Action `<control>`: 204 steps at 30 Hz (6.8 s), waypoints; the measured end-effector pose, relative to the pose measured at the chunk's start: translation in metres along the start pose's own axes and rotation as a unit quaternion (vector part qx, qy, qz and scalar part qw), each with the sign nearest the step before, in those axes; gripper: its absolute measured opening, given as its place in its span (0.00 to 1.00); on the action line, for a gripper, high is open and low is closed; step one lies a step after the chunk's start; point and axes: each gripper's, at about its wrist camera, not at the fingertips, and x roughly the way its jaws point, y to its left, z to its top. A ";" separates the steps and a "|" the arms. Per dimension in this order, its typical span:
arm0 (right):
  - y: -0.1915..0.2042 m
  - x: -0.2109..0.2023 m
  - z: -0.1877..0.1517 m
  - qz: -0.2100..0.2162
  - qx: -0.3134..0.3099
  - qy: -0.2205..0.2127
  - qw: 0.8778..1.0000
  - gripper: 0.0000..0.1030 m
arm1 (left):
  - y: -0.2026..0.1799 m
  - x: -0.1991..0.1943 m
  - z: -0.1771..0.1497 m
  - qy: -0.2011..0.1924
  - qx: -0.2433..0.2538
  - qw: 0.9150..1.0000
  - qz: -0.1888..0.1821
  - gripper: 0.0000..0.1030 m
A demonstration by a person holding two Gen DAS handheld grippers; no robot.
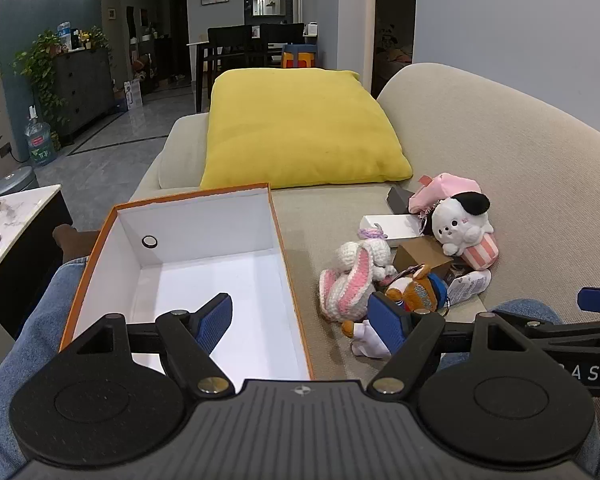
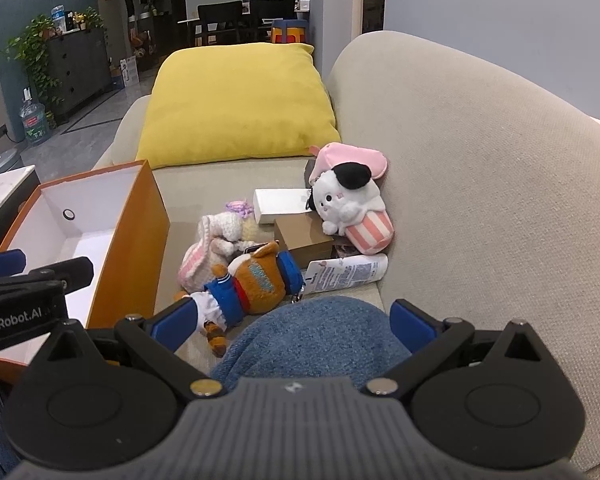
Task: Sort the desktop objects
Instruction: 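Move both tools toward the pile of plush toys on the sofa, then grasp the crocheted bunny with the left tool while the right tool grasps the bear keychain, then carry the bunny and bear keychain into the orange-rimmed box with both tools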
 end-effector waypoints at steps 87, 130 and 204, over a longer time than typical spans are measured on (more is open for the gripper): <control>-0.026 0.192 0.059 0.094 0.203 0.234 0.946 0.54 | -0.046 0.233 0.061 0.277 0.235 0.914 -0.181 0.45; -0.008 0.052 0.082 0.177 0.198 0.084 0.960 0.44 | 0.042 0.035 0.109 0.041 0.090 0.986 -0.136 0.09; 0.200 0.185 0.077 0.262 -0.027 0.327 0.908 0.45 | 0.187 0.051 0.003 0.123 -0.175 0.976 -0.049 0.06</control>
